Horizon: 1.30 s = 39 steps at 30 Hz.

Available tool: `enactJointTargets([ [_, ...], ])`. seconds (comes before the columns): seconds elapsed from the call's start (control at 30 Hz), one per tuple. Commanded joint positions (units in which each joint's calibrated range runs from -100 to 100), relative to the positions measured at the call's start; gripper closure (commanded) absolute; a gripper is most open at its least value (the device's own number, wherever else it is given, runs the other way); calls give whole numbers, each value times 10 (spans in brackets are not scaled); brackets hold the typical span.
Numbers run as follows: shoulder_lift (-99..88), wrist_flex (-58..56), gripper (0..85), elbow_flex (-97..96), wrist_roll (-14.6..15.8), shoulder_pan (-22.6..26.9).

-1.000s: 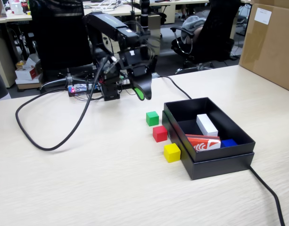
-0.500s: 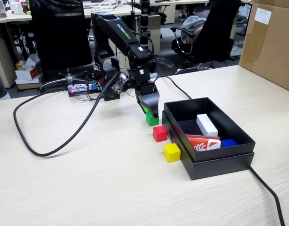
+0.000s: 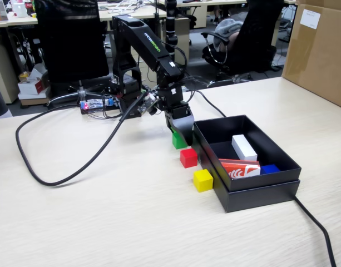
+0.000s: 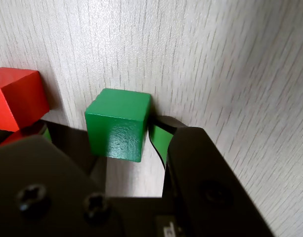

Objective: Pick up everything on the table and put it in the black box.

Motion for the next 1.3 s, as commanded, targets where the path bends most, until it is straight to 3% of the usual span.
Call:
enactJointTargets([
  [0.0,8,12,459,4,0,3],
  [0.07,16,12,463,-5,0,1],
  [0.33,16,11,787,-40,18,-5],
  [0.53,2,-5,789,-51,21,-4],
  [0.7,-128,-99,789,-27,25,-6],
  [0.83,-269,-228,789,99,24,-5],
  [0.93,-290,-258,789,185,23,-2],
  [1.27,-157,-257,787,430,24,18],
])
